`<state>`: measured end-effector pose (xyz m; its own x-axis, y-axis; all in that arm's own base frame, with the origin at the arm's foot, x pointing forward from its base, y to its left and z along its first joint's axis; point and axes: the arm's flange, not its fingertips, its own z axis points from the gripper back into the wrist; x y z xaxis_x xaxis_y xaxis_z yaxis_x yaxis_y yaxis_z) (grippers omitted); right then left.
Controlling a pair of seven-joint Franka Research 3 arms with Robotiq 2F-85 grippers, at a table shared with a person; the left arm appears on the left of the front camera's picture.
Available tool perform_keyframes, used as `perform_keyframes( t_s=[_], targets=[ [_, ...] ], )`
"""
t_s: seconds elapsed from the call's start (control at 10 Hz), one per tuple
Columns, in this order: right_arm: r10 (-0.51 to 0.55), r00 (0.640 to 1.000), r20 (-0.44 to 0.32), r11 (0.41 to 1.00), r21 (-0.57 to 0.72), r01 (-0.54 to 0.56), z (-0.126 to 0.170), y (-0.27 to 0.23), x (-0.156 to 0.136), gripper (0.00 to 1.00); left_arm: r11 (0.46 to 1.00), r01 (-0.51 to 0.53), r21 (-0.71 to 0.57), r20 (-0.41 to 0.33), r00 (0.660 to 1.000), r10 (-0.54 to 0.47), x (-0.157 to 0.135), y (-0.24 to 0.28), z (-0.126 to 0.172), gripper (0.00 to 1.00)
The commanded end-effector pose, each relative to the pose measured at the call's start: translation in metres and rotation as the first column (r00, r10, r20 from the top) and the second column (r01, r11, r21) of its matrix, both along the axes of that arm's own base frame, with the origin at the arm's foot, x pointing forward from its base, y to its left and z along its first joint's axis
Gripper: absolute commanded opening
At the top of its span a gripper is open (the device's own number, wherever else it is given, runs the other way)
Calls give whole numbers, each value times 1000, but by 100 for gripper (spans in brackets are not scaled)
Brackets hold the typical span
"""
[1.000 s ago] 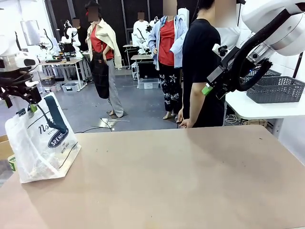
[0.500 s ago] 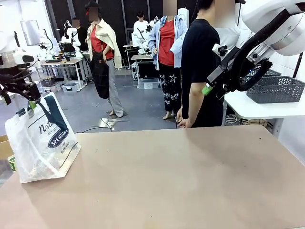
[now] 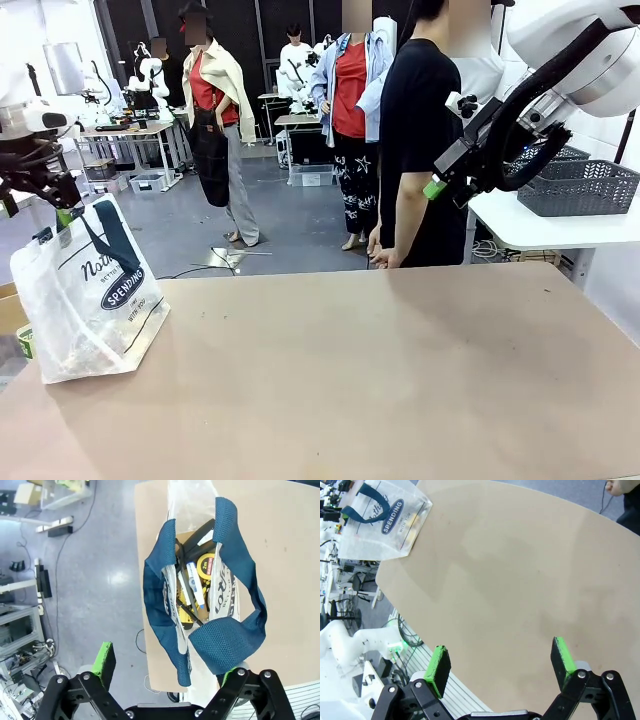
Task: Transfer purchased items from the store into the shopping bag.
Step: Move the Reusable shopping bag to the right side of the table.
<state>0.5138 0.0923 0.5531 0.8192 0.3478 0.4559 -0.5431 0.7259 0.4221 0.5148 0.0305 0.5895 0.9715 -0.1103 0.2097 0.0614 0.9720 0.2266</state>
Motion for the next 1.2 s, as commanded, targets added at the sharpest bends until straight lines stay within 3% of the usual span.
perform_keyframes(
  t_s=[0.0,0.2,0.4,0.7,0.9,1.0,1.1],
  targets=[
    [-15,1000,-10,1000,5,15,1,2,1,100,1000,5,-5,-1,1000,-5,1,-1,-1,100],
    [-15,1000,-10,1000,5,15,1,2,1,100,1000,2,-1,-2,1000,-2,0,-1,-1,100],
    [-15,1000,-10,1000,5,15,1,2,1,100,985,151,-82,28,988,-150,4,-21,24,100],
    [-15,1000,-10,1000,5,15,1,2,1,100,959,265,-101,55,964,-261,2,-43,35,100],
    [0,1000,0,1000,0,0,0,0,0,100,875,453,-168,154,889,-431,7,-65,35,100],
    [21,998,54,999,-46,-18,2,-4,0,100,833,512,-211,186,857,-480,15,-65,31,100],
    [137,988,67,990,-48,-134,-2,-7,2,100,759,589,-278,240,807,-539,22,-69,27,100]
  ],
)
